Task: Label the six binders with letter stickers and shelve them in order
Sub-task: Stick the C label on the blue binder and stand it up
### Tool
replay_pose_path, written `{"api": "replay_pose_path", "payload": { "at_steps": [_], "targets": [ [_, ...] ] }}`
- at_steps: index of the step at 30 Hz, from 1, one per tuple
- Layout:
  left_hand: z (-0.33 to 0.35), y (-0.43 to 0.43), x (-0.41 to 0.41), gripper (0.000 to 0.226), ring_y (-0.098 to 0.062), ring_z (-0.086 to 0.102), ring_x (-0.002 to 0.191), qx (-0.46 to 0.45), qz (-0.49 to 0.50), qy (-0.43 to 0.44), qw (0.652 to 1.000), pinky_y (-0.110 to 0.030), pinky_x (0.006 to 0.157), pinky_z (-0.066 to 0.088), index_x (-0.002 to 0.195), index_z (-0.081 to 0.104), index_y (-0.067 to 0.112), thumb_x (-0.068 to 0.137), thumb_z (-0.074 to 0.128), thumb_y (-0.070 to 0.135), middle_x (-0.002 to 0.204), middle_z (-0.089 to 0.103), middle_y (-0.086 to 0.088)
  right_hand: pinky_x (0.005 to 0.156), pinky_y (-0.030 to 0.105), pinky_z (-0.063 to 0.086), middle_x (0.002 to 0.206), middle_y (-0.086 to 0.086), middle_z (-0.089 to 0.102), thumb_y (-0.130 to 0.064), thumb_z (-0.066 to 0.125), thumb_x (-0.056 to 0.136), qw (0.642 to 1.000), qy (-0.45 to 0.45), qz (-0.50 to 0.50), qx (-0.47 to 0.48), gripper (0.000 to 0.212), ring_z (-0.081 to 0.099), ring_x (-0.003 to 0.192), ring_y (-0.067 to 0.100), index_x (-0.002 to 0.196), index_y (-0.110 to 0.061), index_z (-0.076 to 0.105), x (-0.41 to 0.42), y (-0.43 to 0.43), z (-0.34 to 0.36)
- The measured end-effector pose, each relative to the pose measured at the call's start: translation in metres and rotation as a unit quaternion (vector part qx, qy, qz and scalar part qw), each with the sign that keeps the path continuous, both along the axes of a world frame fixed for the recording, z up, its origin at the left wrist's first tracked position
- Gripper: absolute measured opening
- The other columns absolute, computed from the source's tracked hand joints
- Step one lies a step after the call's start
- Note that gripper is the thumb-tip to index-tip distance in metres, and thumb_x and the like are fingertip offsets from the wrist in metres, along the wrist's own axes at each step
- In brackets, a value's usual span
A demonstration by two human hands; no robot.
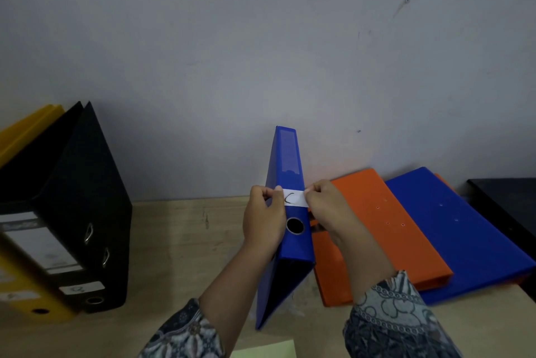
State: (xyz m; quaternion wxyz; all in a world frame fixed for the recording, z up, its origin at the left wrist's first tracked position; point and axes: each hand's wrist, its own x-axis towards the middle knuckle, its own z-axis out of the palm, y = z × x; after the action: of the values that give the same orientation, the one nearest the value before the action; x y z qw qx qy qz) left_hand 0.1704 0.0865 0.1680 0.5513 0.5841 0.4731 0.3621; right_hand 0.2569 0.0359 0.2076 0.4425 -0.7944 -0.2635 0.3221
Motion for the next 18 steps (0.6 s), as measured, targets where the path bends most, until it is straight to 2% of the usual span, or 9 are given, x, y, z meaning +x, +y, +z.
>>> {"api": "replay_pose_path", "payload": {
  "at_steps": [3, 5, 15, 18],
  "targets": [
    [0.0022, 0.0031, 0.0005, 0.02, -0.019, 0.063, 0.079, 0.041, 0.001, 0.03, 0.999, -0.044, 0.077, 0.056, 0.083, 0.043, 0.023, 0.097, 0.046, 0.037, 0.084, 0.06, 0.003, 0.069, 0.04, 0.052, 0.102, 0.011, 0.061, -0.019, 0.039, 0.094, 1.0, -0.001, -0.006, 0.006, 0.009, 0.057, 0.082, 0.024, 0.088, -0.018, 0.046, 0.001, 0.0007, -0.0033],
    [0.0038, 0.0065, 0.0013, 0.021, -0.02, 0.063, 0.08, 0.059, -0.006, 0.043, 0.997, -0.046, 0.078, 0.056, 0.08, 0.041, 0.025, 0.097, 0.045, 0.037, 0.083, 0.06, 0.004, 0.071, 0.042, 0.053, 0.101, 0.012, 0.061, -0.019, 0.04, 0.094, 1.0, -0.006, -0.01, 0.006, 0.009, 0.058, 0.081, 0.025, 0.088, -0.018, 0.046, 0.0015, 0.0007, -0.0047],
    [0.0006, 0.0086, 0.0023, 0.021, -0.022, 0.063, 0.082, 0.019, -0.009, 0.044, 0.999, -0.049, 0.081, 0.055, 0.082, 0.042, 0.022, 0.096, 0.046, 0.036, 0.085, 0.06, 0.0, 0.077, 0.047, 0.055, 0.099, 0.01, 0.061, -0.02, 0.041, 0.092, 1.0, -0.023, -0.008, 0.001, 0.009, 0.061, 0.096, 0.032, 0.086, -0.021, 0.046, 0.0041, 0.0011, -0.006],
    [0.0002, 0.0103, 0.0035, 0.022, -0.022, 0.063, 0.083, 0.017, -0.009, 0.044, 0.999, -0.048, 0.082, 0.054, 0.081, 0.043, 0.022, 0.095, 0.047, 0.038, 0.085, 0.061, 0.001, 0.075, 0.048, 0.055, 0.096, 0.01, 0.062, -0.02, 0.042, 0.091, 1.0, -0.023, -0.014, 0.009, 0.01, 0.061, 0.087, 0.03, 0.083, -0.022, 0.047, 0.005, 0.001, -0.0088]
  ]
}}
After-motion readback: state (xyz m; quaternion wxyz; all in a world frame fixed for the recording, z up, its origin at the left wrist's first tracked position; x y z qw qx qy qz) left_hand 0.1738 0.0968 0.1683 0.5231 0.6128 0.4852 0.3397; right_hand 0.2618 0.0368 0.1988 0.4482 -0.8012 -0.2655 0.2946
